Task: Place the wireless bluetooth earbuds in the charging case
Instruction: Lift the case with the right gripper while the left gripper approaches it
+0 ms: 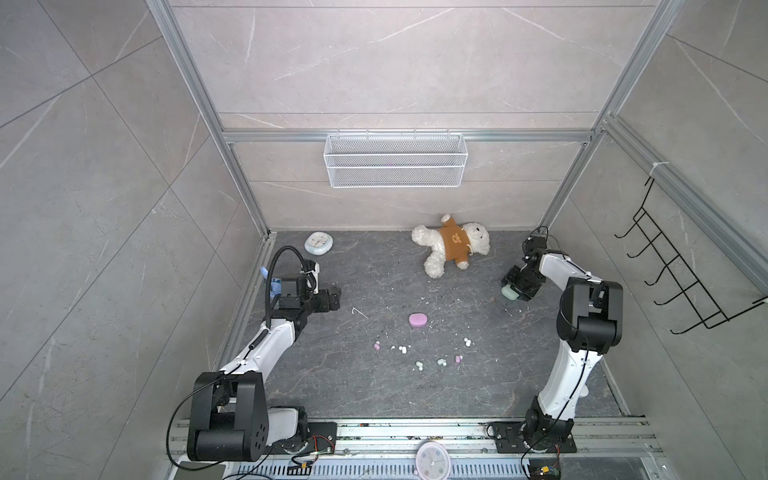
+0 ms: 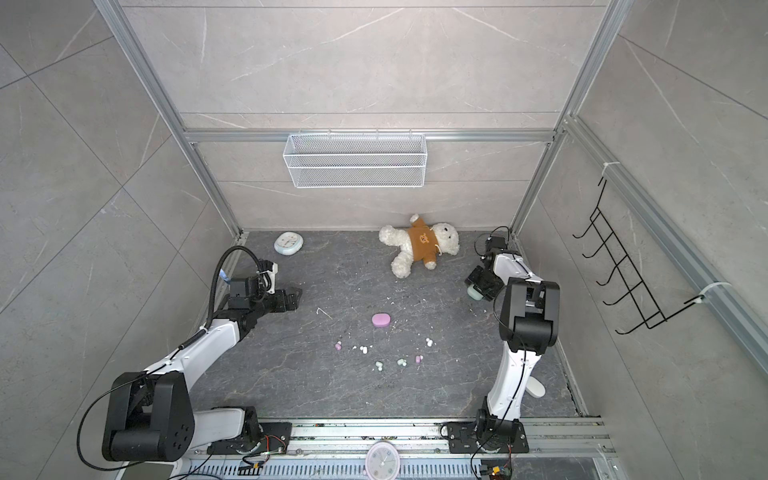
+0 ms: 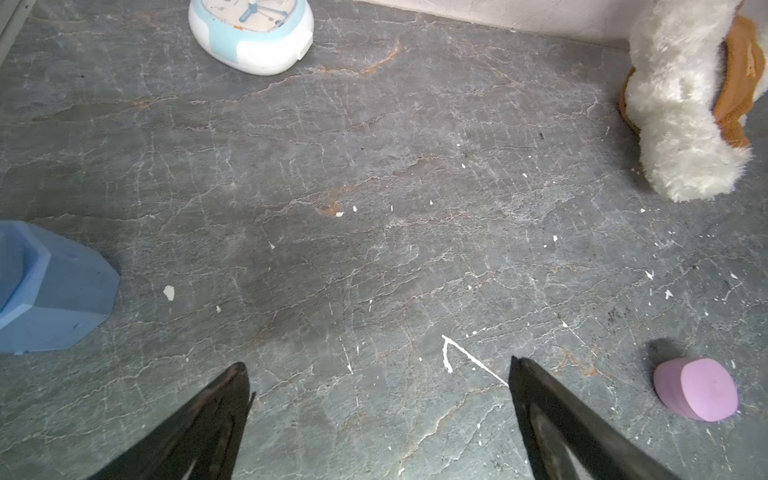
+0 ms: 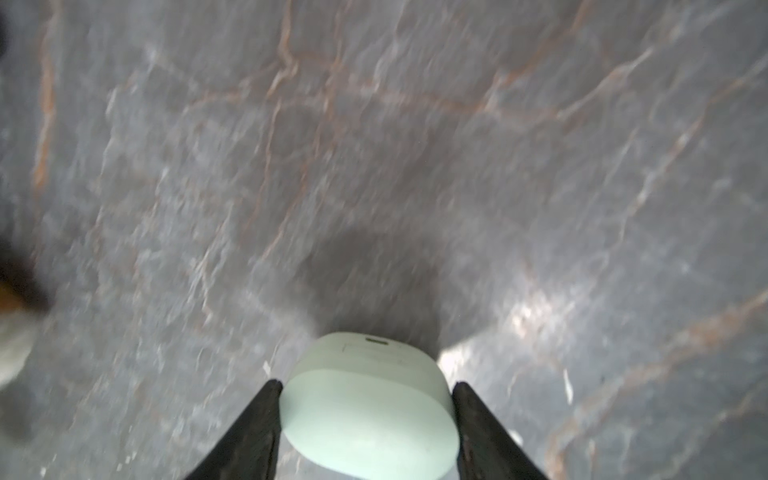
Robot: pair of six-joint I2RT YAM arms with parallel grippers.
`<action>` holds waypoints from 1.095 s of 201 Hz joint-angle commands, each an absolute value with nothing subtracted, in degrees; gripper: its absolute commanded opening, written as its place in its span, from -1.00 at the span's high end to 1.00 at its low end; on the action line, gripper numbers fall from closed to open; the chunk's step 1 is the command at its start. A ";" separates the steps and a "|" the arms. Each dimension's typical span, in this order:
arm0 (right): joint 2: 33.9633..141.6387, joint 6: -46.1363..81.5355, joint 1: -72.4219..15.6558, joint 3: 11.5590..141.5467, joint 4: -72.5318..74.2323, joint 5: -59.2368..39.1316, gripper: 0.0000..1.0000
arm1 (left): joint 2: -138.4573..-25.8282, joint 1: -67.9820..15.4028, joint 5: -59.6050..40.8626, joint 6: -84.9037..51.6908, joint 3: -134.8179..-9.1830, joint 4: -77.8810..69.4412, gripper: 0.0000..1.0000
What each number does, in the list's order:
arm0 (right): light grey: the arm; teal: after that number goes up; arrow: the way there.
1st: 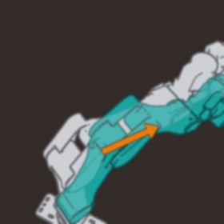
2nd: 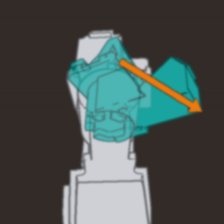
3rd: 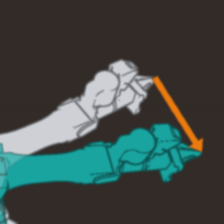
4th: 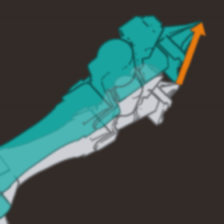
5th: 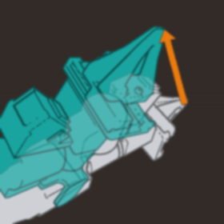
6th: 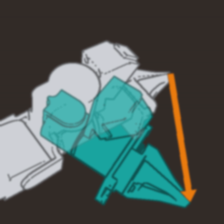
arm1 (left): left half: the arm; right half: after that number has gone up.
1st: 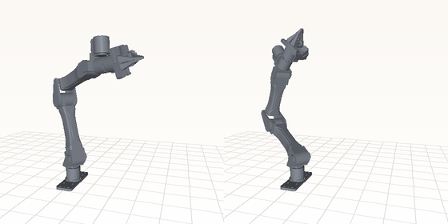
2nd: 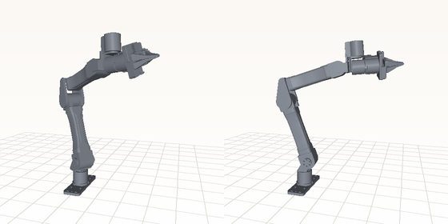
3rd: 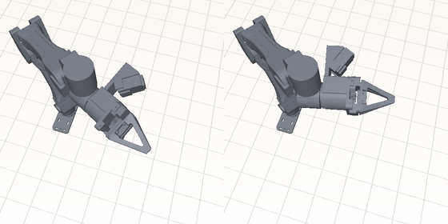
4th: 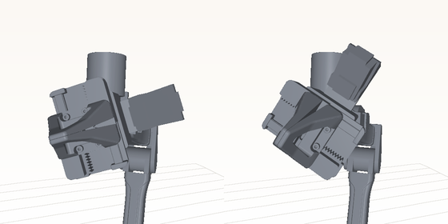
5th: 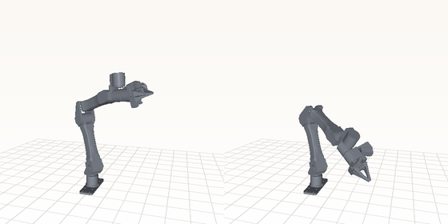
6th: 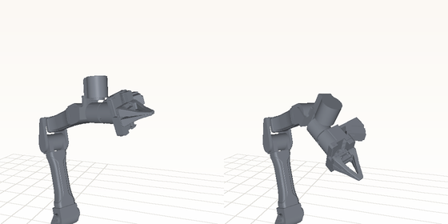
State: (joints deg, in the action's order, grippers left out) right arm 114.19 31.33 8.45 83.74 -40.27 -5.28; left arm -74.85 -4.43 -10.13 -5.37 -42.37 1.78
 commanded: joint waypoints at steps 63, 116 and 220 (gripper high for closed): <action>95.63 32.19 -0.11 68.48 -39.51 -11.48 0.09 | -73.52 -11.86 -18.19 -3.89 -48.13 9.80 -1.00; 87.19 34.92 -9.42 64.89 -40.28 -16.19 0.12 | -72.88 -23.50 -19.36 3.22 -49.87 13.69 -1.00; 80.47 35.40 -22.36 68.07 -38.39 -34.22 0.13 | -76.94 -36.34 -31.48 16.27 -54.70 13.04 -1.00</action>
State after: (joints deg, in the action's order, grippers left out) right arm 82.50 34.87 -20.16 66.04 -39.20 -27.88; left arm -76.16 -35.03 -26.39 10.87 -51.81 12.93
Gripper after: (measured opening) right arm 0.608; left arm 0.998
